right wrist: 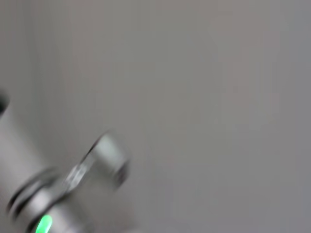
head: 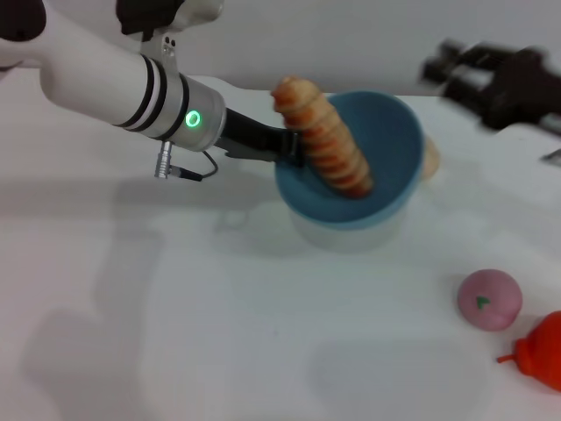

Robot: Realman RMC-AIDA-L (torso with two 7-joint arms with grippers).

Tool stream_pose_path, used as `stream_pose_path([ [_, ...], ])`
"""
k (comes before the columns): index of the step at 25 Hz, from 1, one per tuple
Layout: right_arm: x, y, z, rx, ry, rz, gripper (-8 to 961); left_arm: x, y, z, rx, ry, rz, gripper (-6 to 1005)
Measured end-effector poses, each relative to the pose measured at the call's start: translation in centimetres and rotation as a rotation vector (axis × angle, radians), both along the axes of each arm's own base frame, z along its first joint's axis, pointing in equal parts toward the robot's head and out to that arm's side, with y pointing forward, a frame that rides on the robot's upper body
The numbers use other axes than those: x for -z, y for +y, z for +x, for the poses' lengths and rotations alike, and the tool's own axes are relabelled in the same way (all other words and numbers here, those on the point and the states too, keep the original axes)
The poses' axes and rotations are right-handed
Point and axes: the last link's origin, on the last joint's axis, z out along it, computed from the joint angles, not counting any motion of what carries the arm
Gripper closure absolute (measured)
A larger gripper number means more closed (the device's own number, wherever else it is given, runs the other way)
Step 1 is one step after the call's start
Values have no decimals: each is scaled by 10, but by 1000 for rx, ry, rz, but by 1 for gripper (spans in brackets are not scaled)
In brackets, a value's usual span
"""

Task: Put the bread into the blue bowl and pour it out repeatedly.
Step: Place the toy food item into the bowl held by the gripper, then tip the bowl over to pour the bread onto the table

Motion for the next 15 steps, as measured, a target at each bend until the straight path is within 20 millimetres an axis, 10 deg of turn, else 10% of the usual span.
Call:
stream_pose_path([
  [7, -62, -16, 46, 141, 305, 339, 606, 10, 15, -27, 16, 129, 150, 1001],
  [15, -75, -58, 110, 291, 503, 578, 606, 27, 24, -27, 163, 240, 277, 1000],
])
